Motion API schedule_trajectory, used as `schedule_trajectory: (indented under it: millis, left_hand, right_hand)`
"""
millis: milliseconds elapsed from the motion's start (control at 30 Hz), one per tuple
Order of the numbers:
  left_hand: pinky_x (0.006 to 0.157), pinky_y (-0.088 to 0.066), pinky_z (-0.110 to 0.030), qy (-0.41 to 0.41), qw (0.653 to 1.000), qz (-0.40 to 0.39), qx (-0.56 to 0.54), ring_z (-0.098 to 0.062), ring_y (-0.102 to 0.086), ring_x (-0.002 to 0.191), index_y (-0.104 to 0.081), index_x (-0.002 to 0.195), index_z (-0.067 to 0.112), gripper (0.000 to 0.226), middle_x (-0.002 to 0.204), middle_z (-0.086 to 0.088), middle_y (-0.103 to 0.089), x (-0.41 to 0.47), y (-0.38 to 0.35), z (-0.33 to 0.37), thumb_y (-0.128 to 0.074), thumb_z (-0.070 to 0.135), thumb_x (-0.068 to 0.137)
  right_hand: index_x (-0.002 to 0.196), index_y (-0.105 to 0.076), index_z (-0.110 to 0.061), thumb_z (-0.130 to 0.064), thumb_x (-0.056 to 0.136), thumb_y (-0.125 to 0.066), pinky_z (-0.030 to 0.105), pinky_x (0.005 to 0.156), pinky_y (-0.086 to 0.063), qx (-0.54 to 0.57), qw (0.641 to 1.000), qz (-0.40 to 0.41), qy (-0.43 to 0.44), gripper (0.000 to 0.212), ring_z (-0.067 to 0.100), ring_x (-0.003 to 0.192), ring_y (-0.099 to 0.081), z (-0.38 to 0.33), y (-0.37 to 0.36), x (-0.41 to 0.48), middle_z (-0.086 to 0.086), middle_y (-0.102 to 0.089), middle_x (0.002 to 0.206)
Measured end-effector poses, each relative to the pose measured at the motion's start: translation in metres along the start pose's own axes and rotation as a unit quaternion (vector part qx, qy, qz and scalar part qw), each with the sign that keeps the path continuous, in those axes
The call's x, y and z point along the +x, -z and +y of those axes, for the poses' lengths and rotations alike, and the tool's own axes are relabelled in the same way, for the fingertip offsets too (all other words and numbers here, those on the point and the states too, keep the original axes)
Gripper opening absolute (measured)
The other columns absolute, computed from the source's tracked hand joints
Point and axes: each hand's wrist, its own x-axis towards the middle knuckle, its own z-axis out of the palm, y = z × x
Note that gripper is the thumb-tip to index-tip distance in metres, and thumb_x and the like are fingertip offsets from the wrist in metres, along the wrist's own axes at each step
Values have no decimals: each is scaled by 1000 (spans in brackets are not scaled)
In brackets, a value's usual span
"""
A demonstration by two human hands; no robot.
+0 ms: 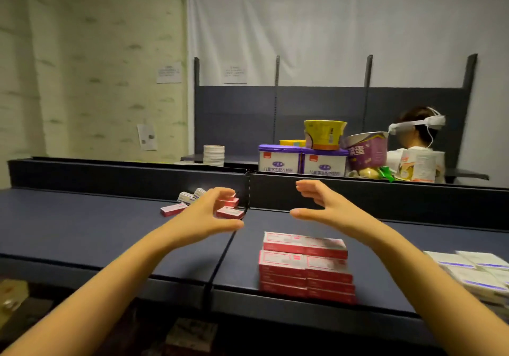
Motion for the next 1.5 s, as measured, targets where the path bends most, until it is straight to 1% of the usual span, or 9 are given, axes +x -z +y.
schedule_trajectory:
  millis: [400, 500, 600, 700, 833, 967, 1233, 1333, 1500]
  left_hand:
    - [95, -40, -27, 67, 996, -40, 32, -18, -44, 124, -33, 138, 19, 76, 144, -4, -38, 44, 103, -185, -73, 35, 76]
    - [97, -40, -29, 85, 995, -47, 35, -20, -43, 126, -32, 139, 16, 79, 144, -6, -38, 62, 106, -216, -74, 36, 75]
    - [101, -41, -32, 98, 991, -71, 56, -22, -44, 127, -32, 140, 14, 82, 145, -9, -38, 80, 102, -237, -74, 39, 74]
    - [101, -42, -32, 100, 988, -86, 78, -23, -45, 126, -32, 140, 11, 85, 144, -11, -38, 94, 95, -246, -74, 43, 73]
    - [88, -47, -31, 84, 987, -76, 118, -21, -53, 110, -47, 125, 10, 71, 129, -9, -50, 106, 84, -249, -72, 49, 71]
    - [76, -47, -29, 71, 986, -49, 146, -20, -55, 99, -54, 112, 11, 62, 114, -6, -55, 114, 79, -251, -70, 52, 69]
    - [73, -51, -29, 71, 990, -102, 60, -14, -61, 86, -71, 92, 16, 27, 99, -5, -70, 122, 92, -266, -70, 35, 73]
    - [61, -40, -23, 95, 989, -111, -18, -13, -50, 64, -69, 73, 17, 35, 72, -6, -64, 123, 101, -270, -63, 52, 74]
    - [56, -42, -21, 128, 985, -109, -40, -11, -51, 54, -67, 90, 6, 37, 68, -5, -64, 123, 105, -272, -40, 30, 97]
  right_hand:
    - [140, -29, -25, -40, 77, -67, 28, 103, -34, -32, 997, 65, -32, 75, 14, 132, -38, -96, -126, 100, -4, -37, 147]
    - [139, -30, -25, -38, 78, -68, 17, 86, -46, -22, 997, 50, -55, 73, 15, 131, -40, -106, -155, 121, -3, -37, 147]
    - [138, -31, -23, -37, 78, -69, 19, 87, -48, -21, 996, 33, -76, 73, 14, 121, -46, -102, -181, 143, 2, -41, 144]
    - [138, -33, -19, -31, 80, -69, 6, 66, -47, -14, 995, 17, -92, 69, 9, 106, -49, -92, -200, 162, 5, -43, 142]
    - [138, -35, -16, -28, 80, -69, 24, 94, -41, -25, 992, 16, -125, 68, 19, 123, -47, -71, -216, 186, 7, -42, 142]
    - [135, -39, -15, -29, 77, -71, 31, 103, -40, -49, 986, 25, -158, 68, 20, 123, -47, -51, -226, 202, 6, -45, 141]
    - [128, -48, -17, -48, 74, -67, 26, 83, -42, -217, 960, 52, -168, 64, 19, 110, -53, -38, -233, 223, 3, -56, 126]
    - [125, -49, -19, -54, 72, -65, 33, 88, -42, -285, 942, 52, -168, 66, 22, 109, -52, -32, -238, 227, 4, -57, 123]
    - [123, -49, -17, -49, 76, -62, 34, 88, -42, -321, 929, 61, -172, 58, 24, 108, -53, -25, -242, 228, 6, -59, 122]
